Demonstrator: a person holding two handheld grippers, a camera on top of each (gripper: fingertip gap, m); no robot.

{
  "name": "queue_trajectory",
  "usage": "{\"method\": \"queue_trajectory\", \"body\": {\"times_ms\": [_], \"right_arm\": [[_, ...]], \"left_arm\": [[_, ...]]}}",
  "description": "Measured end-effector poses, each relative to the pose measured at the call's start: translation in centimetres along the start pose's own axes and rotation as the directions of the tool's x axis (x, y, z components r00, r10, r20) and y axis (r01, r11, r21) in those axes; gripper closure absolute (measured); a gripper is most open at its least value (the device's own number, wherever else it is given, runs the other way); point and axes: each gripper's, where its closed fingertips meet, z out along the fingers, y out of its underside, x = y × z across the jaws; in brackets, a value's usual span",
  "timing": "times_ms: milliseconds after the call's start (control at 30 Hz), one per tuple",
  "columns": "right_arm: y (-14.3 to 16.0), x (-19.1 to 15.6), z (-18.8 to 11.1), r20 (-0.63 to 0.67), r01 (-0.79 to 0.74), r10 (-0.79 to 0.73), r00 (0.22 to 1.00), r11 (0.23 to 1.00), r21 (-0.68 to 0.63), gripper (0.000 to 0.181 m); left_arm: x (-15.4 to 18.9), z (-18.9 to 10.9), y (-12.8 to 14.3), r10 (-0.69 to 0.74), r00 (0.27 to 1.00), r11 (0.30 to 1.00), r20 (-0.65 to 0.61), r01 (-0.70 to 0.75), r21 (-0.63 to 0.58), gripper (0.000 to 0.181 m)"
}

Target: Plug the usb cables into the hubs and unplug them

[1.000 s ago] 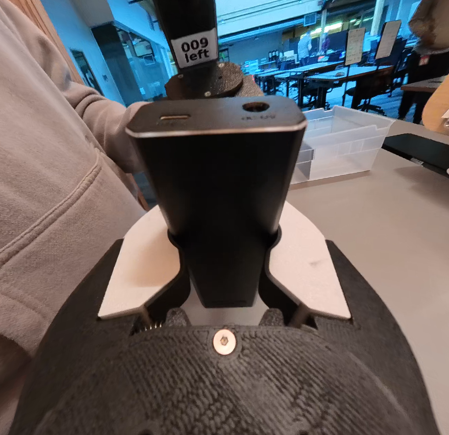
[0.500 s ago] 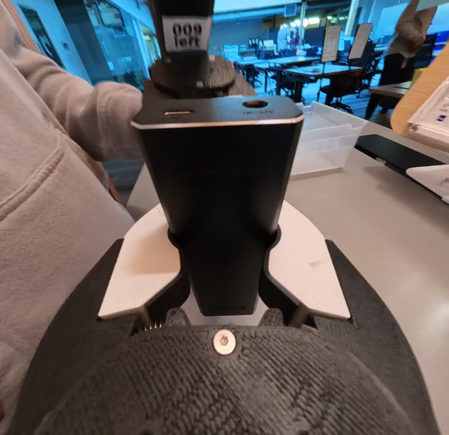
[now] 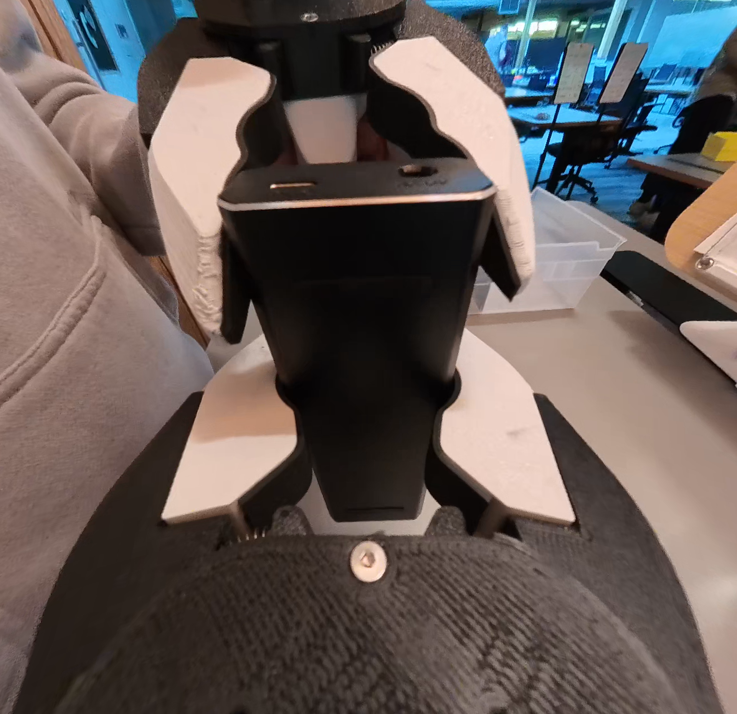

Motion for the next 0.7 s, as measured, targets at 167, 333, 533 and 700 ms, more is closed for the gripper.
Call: {"method": "queue_trajectory", "body": {"times_ms": [167,333,533,700], "right_arm": [[-0.5,0.0,0.7,-0.029,-0.049,0.049,0.998,0.999,0.001,0.109],[-2.3,0.1,0.5,-0.048,-0.079,0.083,0.995,0.994,0.074,0.101],[-2.0,0.7,0.7,-0.118,-0.095,0.101,0.988,0.994,0.053,0.109],[-1.0,0.6,0.8,-0.145,-0.053,0.050,0.988,0.999,-0.012,0.108]], "left_arm": [[-0.2,-1.1,0.0,-0.033,0.999,0.999,-0.037,0.033,-0.002,0.122],[-0.5,-1.7,0.3,0.007,0.999,0.998,-0.034,-0.009,-0.068,0.122],[-0.7,-1.6,0.5,0.018,1.000,0.997,-0.011,-0.018,-0.076,0.122],[-0.6,-1.6,0.6,0.018,1.000,0.998,-0.016,-0.019,-0.067,0.122]]}}
